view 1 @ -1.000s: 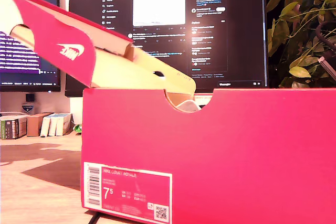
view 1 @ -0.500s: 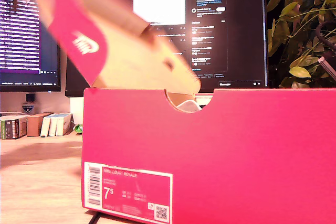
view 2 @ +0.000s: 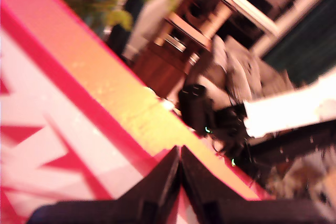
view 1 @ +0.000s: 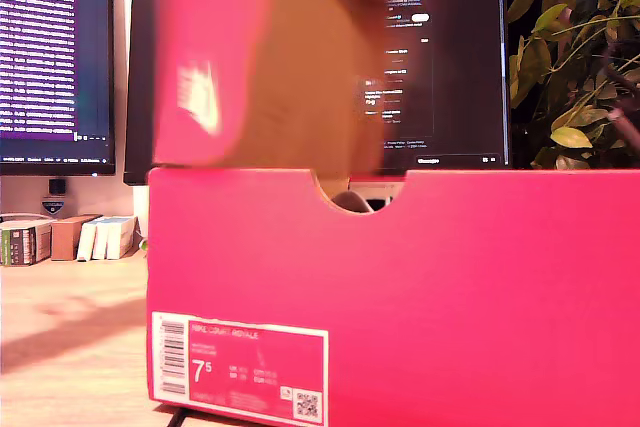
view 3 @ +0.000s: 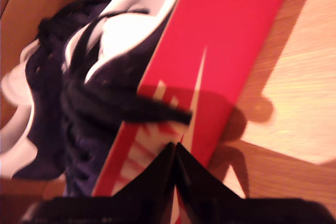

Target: Close the red shoebox by pushing the lid with your left arm and holding the box in place with your right arm

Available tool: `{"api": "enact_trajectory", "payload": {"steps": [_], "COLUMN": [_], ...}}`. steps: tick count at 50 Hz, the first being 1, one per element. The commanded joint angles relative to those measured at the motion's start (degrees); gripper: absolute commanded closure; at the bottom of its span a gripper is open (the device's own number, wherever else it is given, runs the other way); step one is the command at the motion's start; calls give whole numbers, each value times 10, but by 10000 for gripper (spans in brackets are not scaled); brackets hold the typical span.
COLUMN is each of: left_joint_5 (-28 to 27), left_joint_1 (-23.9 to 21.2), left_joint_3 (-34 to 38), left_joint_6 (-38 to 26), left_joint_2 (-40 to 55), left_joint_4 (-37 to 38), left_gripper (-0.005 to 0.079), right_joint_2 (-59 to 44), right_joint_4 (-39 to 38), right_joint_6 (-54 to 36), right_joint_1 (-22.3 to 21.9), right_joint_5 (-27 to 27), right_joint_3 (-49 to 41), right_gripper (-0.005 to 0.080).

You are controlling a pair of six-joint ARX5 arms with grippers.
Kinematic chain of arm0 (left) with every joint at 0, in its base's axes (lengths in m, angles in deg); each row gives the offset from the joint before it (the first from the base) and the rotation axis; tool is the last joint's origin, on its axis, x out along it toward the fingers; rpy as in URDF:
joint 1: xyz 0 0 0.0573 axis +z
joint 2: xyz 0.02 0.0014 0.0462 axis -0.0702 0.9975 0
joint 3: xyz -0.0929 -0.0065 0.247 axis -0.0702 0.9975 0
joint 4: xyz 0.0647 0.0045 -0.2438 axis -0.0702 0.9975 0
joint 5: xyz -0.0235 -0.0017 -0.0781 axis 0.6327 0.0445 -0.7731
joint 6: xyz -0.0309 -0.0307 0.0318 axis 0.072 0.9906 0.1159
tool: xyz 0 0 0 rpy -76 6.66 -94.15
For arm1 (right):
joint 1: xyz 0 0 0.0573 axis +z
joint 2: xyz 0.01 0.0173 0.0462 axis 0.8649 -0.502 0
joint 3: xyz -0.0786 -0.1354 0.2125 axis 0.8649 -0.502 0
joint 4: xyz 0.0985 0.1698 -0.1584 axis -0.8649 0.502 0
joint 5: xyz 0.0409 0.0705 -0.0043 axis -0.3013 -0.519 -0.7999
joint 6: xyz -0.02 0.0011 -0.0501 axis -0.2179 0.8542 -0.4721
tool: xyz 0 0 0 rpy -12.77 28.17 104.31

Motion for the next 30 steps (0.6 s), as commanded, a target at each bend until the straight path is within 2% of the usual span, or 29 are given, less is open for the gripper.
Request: {"api": "enact_trajectory", "payload": {"steps": [1,6,7,9,11,15,22,25,30], "left_joint_5": [12,33,63,74,107,128,136,136,136], "left_joint_1": [-15,-30,-32,-37,-40,-40,-28,-24,-21], "left_joint_3": [28,28,28,28,28,28,28,28,28], "left_joint_6": [6,10,16,16,16,16,15,10,10], "left_joint_2": [31,31,31,29,29,29,29,29,29], "left_joint_4": [-17,-74,-84,-101,-112,-115,-101,-97,-96], "left_gripper": [761,761,761,761,761,761,761,761,761], "right_joint_2": [0,7,8,12,16,25,35,35,35], "right_joint_4": [-6,14,23,37,52,85,129,144,161], "right_joint_6": [-4,-21,-24,-30,-32,-43,-43,-42,-42], "right_joint_1": [-17,-45,-51,-63,-71,-80,-74,-62,-31], "right_joint_5": [-8,-8,-6,-6,-11,-25,-72,-101,-110], "right_joint_3": [21,46,52,65,78,110,162,181,191], "right_gripper": [764,764,764,764,764,764,764,764,764]}}
